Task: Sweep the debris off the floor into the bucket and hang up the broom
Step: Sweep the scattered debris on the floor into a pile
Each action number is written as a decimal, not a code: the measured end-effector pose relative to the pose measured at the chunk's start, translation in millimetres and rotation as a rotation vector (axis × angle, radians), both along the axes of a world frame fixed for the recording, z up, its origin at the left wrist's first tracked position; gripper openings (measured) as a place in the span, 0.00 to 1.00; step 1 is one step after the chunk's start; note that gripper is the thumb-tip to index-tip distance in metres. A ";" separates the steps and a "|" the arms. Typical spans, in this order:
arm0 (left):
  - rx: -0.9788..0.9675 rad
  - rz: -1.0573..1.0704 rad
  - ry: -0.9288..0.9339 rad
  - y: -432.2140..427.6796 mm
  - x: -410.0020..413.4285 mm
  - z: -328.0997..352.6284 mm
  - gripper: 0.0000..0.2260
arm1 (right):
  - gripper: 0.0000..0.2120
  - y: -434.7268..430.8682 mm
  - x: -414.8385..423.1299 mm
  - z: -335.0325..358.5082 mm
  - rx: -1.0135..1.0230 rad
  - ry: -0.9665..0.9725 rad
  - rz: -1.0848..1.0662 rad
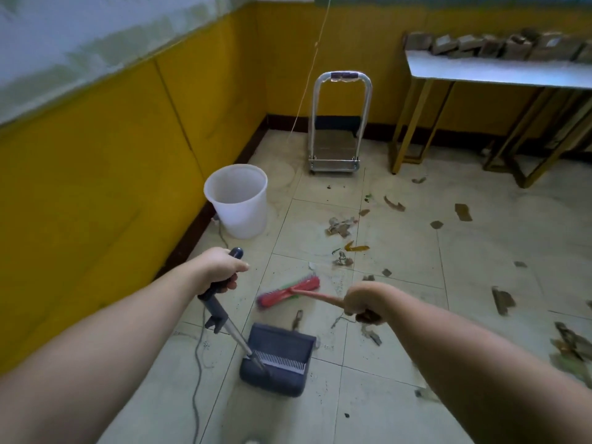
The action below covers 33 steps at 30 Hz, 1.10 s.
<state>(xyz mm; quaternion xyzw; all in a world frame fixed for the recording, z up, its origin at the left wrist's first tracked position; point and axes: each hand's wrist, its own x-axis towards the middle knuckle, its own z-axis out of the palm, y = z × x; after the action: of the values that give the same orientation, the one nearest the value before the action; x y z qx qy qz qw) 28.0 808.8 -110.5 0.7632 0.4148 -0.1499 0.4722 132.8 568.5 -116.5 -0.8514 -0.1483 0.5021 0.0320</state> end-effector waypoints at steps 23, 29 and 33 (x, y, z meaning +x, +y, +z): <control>0.081 -0.086 -0.175 -79.2 169.1 56.1 0.09 | 0.15 -75.4 121.0 11.4 0.433 -0.045 -0.693; 0.056 -0.160 -0.209 -64.8 234.3 59.4 0.10 | 0.09 -58.9 165.8 19.1 0.524 -0.084 -0.875; -0.011 -0.211 -0.248 -55.3 278.2 61.1 0.09 | 0.09 -61.7 216.3 51.5 0.496 -0.133 -0.863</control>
<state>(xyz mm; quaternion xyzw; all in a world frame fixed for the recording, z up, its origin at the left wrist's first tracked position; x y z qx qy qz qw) 306.2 753.5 -49.5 0.8126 0.2701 -0.1055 0.5056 349.1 506.8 -64.9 -0.8322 0.1010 0.3372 0.4285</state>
